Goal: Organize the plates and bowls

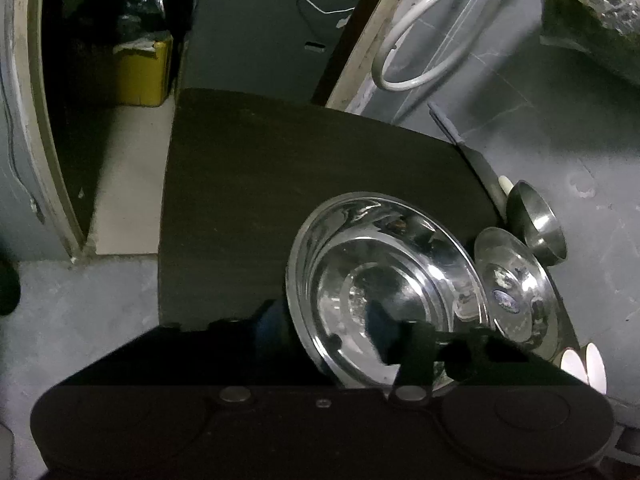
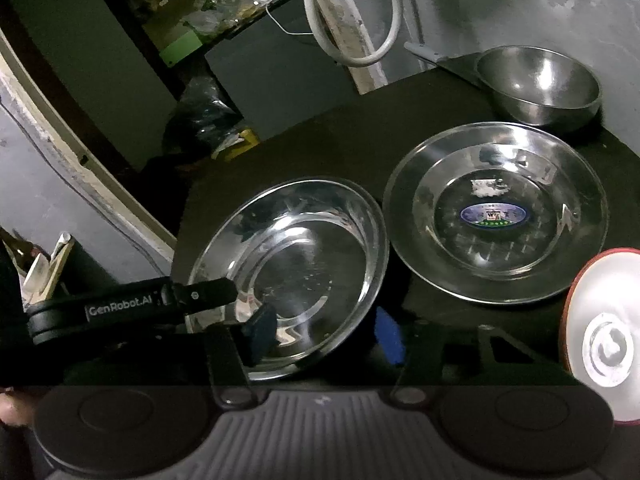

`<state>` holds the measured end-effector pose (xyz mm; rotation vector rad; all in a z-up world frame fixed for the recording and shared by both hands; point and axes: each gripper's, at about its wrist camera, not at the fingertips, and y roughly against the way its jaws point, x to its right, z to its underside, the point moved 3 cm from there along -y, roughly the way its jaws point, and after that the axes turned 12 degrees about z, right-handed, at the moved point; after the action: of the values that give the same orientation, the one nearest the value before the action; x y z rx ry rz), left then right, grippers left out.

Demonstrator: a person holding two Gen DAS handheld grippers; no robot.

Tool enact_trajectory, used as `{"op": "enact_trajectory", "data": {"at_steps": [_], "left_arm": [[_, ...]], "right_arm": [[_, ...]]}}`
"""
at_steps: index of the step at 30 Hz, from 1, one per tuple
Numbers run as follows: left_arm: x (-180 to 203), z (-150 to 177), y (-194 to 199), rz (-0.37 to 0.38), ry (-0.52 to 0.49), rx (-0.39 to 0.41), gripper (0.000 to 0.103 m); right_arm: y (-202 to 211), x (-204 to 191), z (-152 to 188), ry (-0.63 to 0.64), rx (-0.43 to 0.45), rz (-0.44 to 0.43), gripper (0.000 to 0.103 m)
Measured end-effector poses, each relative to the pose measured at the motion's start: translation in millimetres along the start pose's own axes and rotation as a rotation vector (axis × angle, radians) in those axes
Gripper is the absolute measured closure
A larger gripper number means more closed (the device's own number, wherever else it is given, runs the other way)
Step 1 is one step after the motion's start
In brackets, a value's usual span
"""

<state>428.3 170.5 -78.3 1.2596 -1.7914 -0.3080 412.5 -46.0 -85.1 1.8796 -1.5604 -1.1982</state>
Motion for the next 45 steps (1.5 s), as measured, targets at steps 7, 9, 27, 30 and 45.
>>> {"op": "enact_trajectory", "data": {"at_steps": [7,9,27,30,45], "left_arm": [[-3.5,2.2,-0.5,-0.008,0.022,0.009,0.08],[-4.9,3.5,0.6,-0.008,0.029,0.01,0.083],[9.0,41.3,42.8,-0.009,0.064,0.049,0.086],[21.0,49.9,55.4,-0.012,0.052,0.066,0.086],[100.6,123.6,95.8,0.0,-0.051,0.027,0.084]], "right_arm": [[-2.6,3.2,0.3,-0.01,-0.011,0.014,0.067],[-2.3,2.1,1.2,-0.005,-0.01,0.023,0.072],[29.1,1.9,9.6,0.114,0.053,0.0,0.08],[41.8,7.0,12.7,0.13,0.07,-0.015,0.08],[127.2,71.0,59.0,0.153,0.054,-0.061,0.08]]}}
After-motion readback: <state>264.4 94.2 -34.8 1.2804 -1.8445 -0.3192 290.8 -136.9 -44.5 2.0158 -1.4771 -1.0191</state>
